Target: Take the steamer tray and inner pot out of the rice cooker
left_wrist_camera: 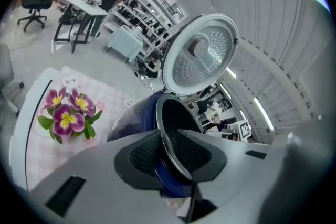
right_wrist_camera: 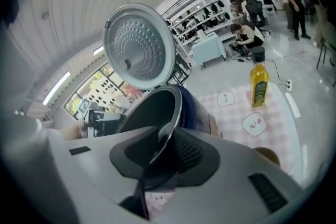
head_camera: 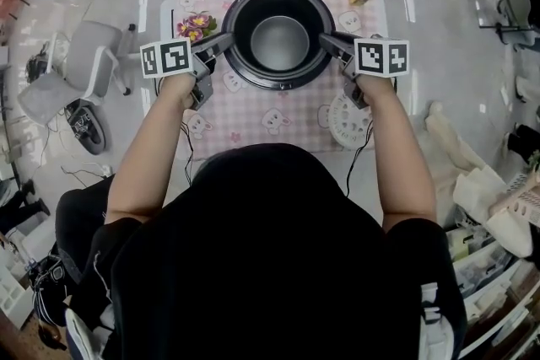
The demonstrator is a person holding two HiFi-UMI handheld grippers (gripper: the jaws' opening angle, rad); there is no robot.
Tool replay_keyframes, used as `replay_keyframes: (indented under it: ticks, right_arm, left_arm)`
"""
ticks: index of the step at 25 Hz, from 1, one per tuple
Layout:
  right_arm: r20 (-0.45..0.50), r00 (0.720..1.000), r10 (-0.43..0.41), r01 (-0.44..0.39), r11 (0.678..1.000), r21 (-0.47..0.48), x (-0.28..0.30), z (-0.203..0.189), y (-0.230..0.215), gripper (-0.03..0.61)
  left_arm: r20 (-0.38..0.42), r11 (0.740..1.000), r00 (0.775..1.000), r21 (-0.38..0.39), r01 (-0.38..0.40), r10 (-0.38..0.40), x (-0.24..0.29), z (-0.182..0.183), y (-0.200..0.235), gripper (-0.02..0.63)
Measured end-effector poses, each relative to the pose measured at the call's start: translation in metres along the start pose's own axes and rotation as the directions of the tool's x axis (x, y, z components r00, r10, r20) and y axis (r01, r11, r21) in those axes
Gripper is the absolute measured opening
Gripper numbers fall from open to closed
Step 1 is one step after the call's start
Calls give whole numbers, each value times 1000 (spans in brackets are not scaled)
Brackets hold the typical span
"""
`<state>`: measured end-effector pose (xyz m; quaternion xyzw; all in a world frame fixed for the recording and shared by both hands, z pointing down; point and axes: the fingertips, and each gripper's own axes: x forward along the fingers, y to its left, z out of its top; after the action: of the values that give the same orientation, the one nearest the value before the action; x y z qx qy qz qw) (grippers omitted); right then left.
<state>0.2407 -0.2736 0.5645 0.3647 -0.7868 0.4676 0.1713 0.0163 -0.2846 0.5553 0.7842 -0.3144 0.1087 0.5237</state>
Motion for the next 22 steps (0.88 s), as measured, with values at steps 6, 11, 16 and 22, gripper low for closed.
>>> replay_keyframes:
  ticks: [6,11,16,22]
  right_arm:
    - [87,992,90,-101,986,133,-6,3,4,75]
    - [107,989,105,-119,983,141,-9,1,4,64]
    - [129,984,126,-145,978,150,-14,6,8,64]
    - [152,978,141,-163,976,143,-21,8,17,58]
  left_arm:
    - [28,979,997,-190,75,-71,-4,-5,6,56]
    - [49,973,994,-208,104,-95,-6,-8,4,44]
    - [67,970,990,-199,138,-127,-9,-1,-2,43]
    - [81,939,987,-304,160,-142,-17,-6,-19,41]
